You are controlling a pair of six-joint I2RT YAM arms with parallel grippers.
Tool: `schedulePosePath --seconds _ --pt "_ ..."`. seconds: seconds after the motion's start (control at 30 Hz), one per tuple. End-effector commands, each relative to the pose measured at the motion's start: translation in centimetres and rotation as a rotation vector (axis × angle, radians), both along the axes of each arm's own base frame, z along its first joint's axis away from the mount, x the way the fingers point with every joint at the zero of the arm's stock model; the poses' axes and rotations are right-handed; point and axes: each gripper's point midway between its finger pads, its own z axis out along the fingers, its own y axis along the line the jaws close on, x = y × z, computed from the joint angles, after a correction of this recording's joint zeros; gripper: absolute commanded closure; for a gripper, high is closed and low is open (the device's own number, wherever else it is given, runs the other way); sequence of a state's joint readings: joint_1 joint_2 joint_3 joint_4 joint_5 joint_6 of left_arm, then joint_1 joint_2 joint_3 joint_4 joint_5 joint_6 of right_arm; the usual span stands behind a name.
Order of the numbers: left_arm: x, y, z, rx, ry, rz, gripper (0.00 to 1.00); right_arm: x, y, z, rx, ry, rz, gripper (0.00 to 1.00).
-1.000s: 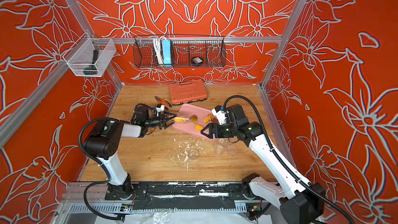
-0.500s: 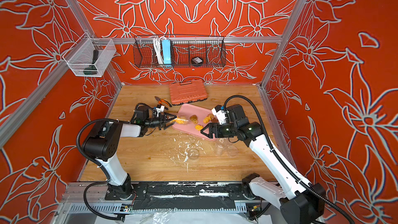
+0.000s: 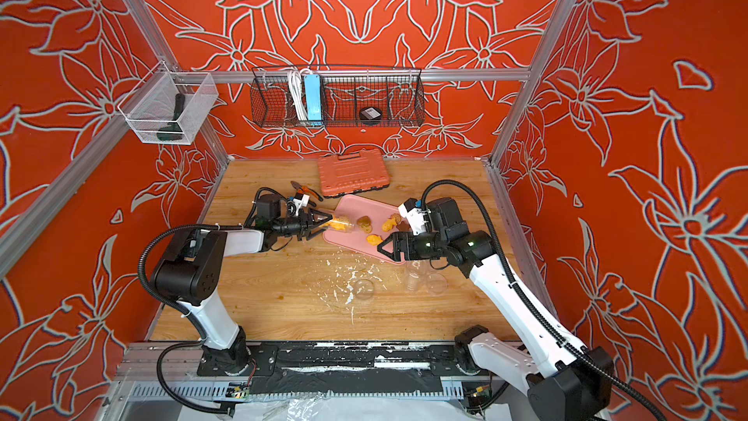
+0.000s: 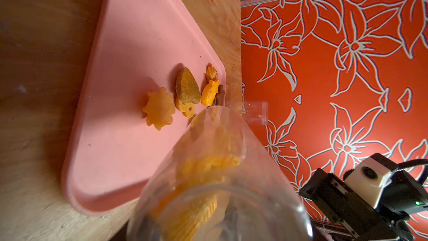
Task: Pour the cookies out of the jar
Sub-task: Pour the cookies in the jar onto the tray.
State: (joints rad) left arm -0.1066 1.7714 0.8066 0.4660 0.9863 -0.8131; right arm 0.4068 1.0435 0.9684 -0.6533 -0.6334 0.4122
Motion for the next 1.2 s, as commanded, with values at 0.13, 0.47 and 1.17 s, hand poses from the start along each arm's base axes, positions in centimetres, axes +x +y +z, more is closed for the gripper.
schedulePosePath --seconds 0.13,0.47,1.17 --pt "0.1 0.0 1.1 0.071 -0.064 -0.017 0.37 -0.2 -0.1 0.3 0.005 -0.003 -0.001 0.15" --pt "0.2 -0.2 2.2 0.081 -0.11 -0.026 0.37 -0.2 0.0 0.2 0.012 0.004 0.001 0.15" --pt "-1.0 -2.0 4.4 -0.084 -0.143 -0.104 0.37 -0.5 -0.4 0.4 0.004 -0.013 -0.006 0.15"
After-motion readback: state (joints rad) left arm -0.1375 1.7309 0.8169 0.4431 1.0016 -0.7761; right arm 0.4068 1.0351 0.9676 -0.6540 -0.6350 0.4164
